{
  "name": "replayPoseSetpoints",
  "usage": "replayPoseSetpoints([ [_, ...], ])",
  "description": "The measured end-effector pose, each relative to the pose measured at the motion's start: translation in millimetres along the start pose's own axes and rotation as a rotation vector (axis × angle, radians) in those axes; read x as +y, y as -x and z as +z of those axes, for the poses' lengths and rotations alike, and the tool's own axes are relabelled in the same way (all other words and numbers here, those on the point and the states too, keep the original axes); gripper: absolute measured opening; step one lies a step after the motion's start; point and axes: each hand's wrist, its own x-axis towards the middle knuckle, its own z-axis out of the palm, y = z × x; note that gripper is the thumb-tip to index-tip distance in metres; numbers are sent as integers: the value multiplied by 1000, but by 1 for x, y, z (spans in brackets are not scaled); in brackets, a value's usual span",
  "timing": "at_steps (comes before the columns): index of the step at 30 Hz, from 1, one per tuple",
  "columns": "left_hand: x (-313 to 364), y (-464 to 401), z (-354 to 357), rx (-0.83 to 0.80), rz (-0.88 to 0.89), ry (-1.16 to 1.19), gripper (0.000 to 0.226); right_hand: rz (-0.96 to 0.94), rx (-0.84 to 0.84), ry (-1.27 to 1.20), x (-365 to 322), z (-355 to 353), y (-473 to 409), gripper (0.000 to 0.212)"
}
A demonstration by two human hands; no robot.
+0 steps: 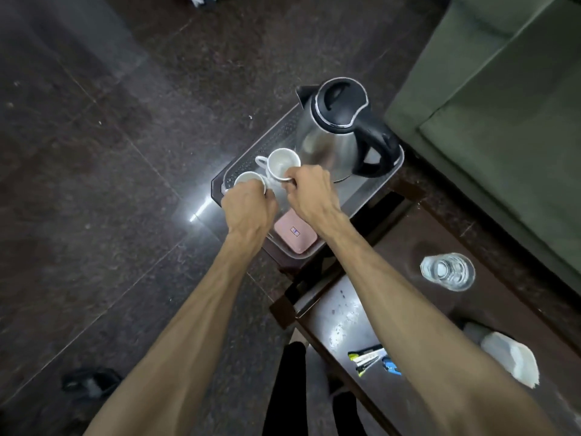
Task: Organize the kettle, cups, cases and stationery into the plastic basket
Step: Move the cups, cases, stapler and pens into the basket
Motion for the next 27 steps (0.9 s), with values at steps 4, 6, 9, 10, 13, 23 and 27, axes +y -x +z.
replayPoseSetpoints([
  [4,-6,-19,17,-34,-16,-18,32,8,-23,97,-2,16,-27,20],
  [6,-5,-25,21,-32,-7,-21,34,14,-26,150,-1,23,-38,21],
  [9,-4,-31,28,-69,8,-40,33,36,-44,199,0,35,-46,25],
  [10,-3,-32,31,-88,10,-49,32,41,-49,207,0,38,-47,25],
  [13,-1,-34,36,-129,4,-66,29,25,-61,207,1,42,-47,25],
  [23,0,-37,34,-111,27,-70,31,-47,131,-67,20,24,3,41],
  [27,5,3,32,46,24,98,34,20,311,-172,43,17,44,23],
])
